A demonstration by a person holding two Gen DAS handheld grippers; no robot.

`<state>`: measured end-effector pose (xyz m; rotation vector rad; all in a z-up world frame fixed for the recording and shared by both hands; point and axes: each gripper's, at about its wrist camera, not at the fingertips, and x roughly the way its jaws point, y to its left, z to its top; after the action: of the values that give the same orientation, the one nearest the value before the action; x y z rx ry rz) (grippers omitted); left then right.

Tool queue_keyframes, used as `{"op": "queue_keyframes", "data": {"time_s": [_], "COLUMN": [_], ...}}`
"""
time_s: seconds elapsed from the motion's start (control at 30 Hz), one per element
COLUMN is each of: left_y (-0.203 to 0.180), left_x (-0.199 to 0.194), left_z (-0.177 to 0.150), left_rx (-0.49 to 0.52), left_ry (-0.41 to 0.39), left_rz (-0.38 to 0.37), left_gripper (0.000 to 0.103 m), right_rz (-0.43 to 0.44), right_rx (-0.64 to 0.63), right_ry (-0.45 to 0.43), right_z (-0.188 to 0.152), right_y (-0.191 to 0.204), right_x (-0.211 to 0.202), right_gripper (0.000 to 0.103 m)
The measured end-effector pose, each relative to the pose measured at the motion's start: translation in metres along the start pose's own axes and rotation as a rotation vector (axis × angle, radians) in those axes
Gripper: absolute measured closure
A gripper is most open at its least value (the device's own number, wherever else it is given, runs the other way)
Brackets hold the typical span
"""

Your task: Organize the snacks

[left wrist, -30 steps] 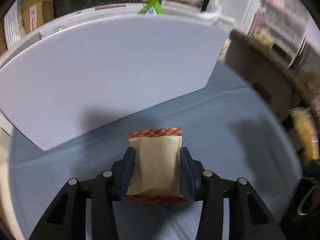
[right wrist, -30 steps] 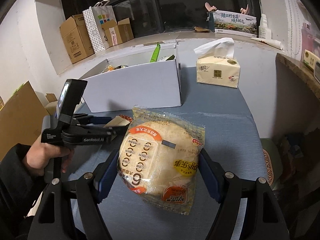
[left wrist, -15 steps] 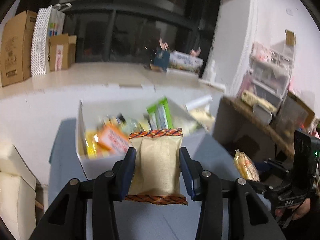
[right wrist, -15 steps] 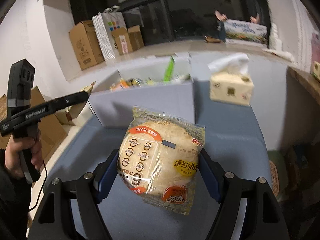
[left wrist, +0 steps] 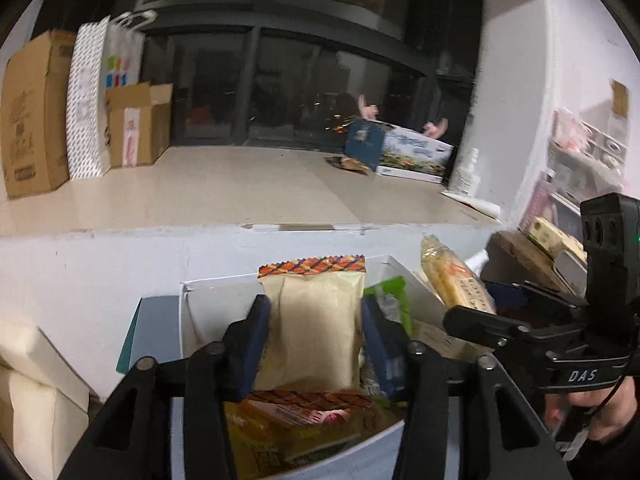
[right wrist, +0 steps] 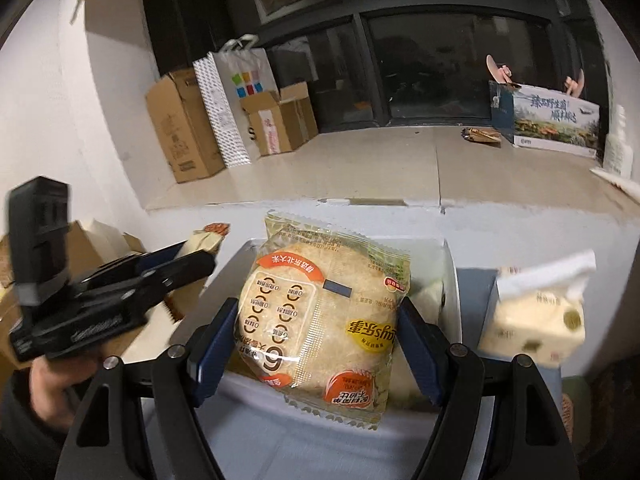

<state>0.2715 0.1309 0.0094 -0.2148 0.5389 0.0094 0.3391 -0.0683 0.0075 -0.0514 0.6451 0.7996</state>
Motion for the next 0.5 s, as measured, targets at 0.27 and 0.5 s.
{"op": "queue_keyframes", "data": {"time_s": [0.27, 0.5], "left_y": [0.027, -0.002], "left_x": [-0.008, -0.053], "left_z": [-0.008, -0.012], "left_rx": [-0.076, 0.016], "left_ry": [-0.003, -0.129], "left_rz": [0.025, 0.125], "left_gripper": [0.000, 0.000], "right_rz": [-0.047, -0.095], "right_rx": [0.074, 0.017], "right_ry": [0.054, -0.023], "right_z": [-0.003, -0.013], "right_y": [-0.017, -0.004], "right_x": [0.019, -0.009], "right_gripper": [0.000, 0.000]}}
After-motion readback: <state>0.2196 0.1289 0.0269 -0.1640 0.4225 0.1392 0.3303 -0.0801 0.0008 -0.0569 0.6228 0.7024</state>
